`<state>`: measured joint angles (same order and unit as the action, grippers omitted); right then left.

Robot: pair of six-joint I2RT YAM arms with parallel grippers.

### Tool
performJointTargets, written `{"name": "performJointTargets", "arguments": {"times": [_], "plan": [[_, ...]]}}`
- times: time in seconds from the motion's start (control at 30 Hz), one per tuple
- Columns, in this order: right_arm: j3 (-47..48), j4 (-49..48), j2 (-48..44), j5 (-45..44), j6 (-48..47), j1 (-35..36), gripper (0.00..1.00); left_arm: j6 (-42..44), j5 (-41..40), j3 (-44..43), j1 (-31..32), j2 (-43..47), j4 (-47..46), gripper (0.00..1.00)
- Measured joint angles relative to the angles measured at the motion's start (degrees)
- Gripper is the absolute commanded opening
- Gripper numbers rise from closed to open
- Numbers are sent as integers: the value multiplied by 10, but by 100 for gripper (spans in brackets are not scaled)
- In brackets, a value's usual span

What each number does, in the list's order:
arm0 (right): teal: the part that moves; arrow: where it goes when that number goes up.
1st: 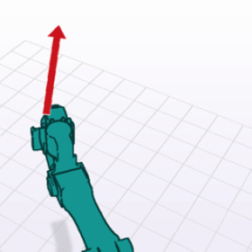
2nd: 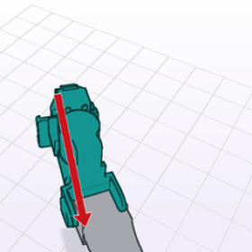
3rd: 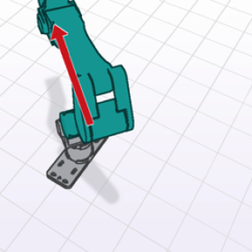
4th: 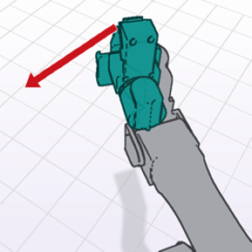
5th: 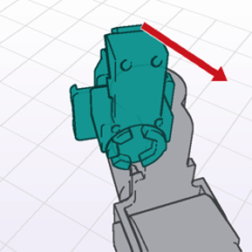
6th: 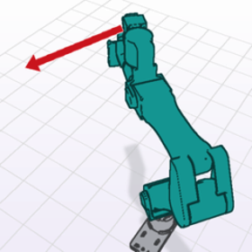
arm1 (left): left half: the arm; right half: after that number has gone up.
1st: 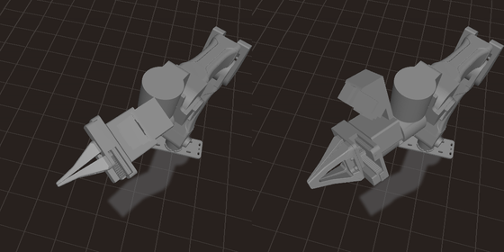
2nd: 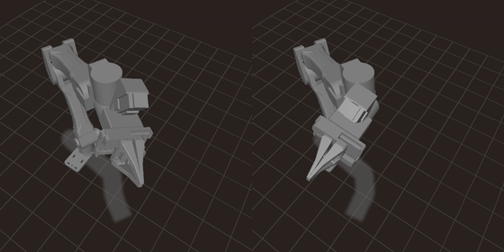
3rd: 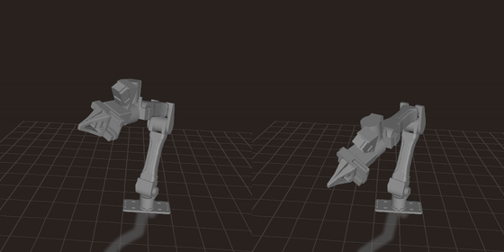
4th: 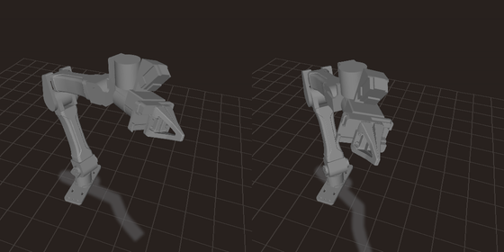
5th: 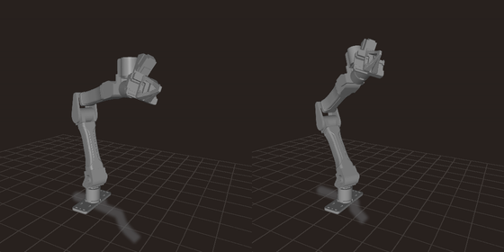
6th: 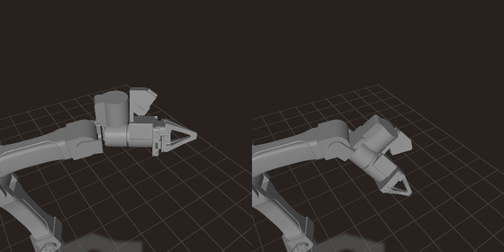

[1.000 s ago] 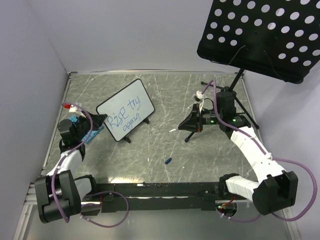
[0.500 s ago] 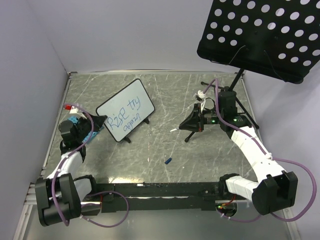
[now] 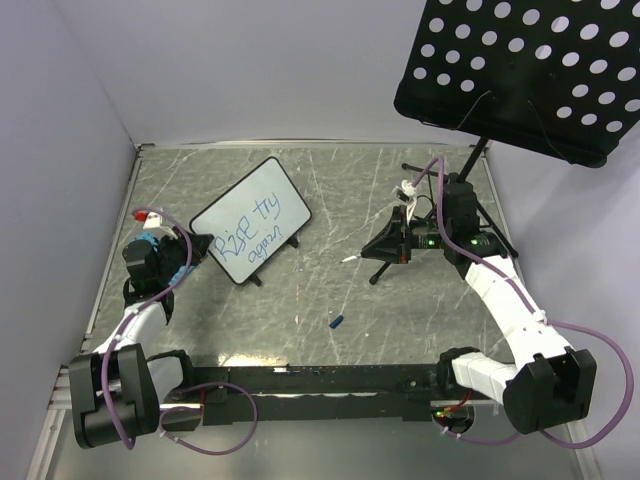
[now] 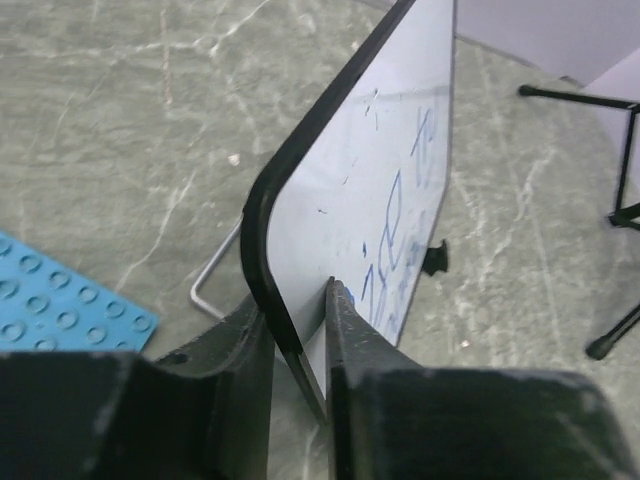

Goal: Write a sentence on the whiteboard
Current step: Put down the whiteboard on the whiteboard stand.

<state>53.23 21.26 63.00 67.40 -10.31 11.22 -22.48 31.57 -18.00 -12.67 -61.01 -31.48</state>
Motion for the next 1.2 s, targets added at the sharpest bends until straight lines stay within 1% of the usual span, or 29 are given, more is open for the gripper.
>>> {"name": "performJointTargets", "arguments": {"times": [0.03, 0.1, 0.13, 0.2, 0.27, 0.33, 0.6, 0.83, 0.93, 0.97, 1.03, 1.1, 1.13, 1.17, 1.2], "plan": [[0, -1, 0, 1, 0, 0, 0, 5, -4, 0, 0, 0, 5, 29], [0, -2, 0, 2, 1, 0, 0, 20, -14, 0, 0, -4, 26, 29], [0, -2, 0, 2, 2, 0, 0, 25, -18, 0, 0, -8, 36, 31], [0, -3, 0, 3, 2, -1, 0, 30, -21, -1, 0, -11, 40, 31], [0, -3, 0, 3, 2, -2, 0, 34, -21, -1, 0, -11, 41, 33], [0, -3, 0, 5, 3, -2, 0, 39, -23, -1, 0, -10, 44, 41], [0, -7, 0, 10, 5, -2, 0, 101, -91, 0, -3, -2, 92, 47], [0, -7, -2, 10, 5, -2, 0, 122, -107, 0, -4, 17, 104, 56], [0, -7, -3, 10, 5, -2, 0, 124, -106, 3, -4, 30, 103, 64], [0, -7, -3, 10, 5, -2, 0, 125, -105, 4, -4, 34, 103, 75], [-1, -7, -3, 10, 5, -2, 0, 125, -103, 5, -4, 45, 103, 84], [-1, -7, -3, 10, 5, -2, 0, 127, -100, 6, -4, 54, 103, 87], [-1, -7, -3, 10, 5, -2, 0, 128, -100, 6, -4, 56, 103, 90], [-1, -7, -3, 11, 5, -2, 0, 128, -99, 6, -4, 58, 103, 99], [-1, -7, -3, 11, 5, -2, 0, 128, -100, 6, -4, 61, 105, 100]]}}
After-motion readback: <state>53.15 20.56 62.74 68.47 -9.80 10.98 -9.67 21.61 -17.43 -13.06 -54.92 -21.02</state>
